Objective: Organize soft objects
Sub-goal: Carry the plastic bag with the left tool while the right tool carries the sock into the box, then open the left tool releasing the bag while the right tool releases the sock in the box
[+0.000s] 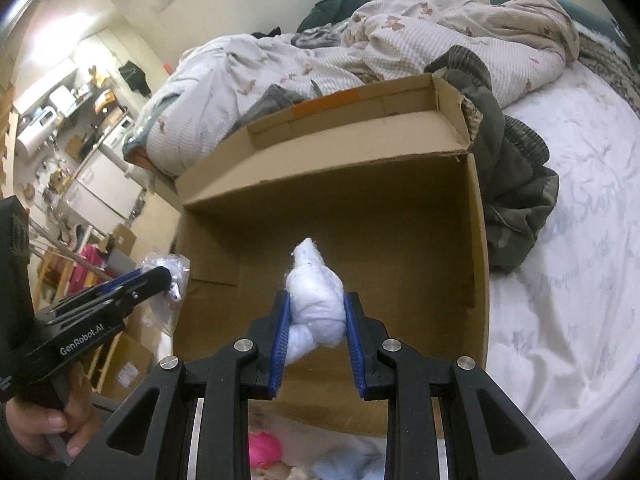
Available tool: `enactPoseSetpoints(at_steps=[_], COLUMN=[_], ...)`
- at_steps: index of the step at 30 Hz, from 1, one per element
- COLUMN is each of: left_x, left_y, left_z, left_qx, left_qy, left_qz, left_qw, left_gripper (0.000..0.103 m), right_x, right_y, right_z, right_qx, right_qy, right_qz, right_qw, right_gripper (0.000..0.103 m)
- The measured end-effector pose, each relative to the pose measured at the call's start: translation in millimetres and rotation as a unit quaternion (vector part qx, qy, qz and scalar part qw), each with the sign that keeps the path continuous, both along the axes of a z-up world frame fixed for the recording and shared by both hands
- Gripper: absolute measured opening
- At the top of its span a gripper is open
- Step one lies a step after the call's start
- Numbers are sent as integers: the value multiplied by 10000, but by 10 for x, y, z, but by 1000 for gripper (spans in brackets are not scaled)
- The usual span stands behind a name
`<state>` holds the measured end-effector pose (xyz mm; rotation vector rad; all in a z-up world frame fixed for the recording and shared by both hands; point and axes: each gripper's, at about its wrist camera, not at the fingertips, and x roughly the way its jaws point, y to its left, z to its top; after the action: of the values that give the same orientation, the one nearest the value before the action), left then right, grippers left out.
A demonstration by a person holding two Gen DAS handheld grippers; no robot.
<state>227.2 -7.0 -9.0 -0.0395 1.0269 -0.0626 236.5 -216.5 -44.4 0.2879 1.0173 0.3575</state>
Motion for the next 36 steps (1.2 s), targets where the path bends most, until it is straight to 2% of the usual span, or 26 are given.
enactPoseSetpoints(at_steps=[3,7,16,28,36], left_x=[14,6,83,68,65], left_y=[-54,-168,-109,-87,-74], left_z=[-117,-203,-448,-461,-480], left_qx=[101,420,83,72,6], left_qy=[1,-283,209,86,195], left_qz=[-113,-398,-254,-137,-125], left_qw=[9999,9979,9994,9998,9997], left_gripper=[23,23,23,23,24], right_x=[45,75,90,99,90], right_y=[-20,-2,101,146,150], right_z=[-146,-284,-397,-420,-418], right_qx=[-67,-233,-509,-605,-577], right_qy=[211,377,478,518,487], right_qz=[-101,-108,42,136,142], right_qw=[9997,9990,9976,9967,9970], right_gripper=[28,28,28,29,29])
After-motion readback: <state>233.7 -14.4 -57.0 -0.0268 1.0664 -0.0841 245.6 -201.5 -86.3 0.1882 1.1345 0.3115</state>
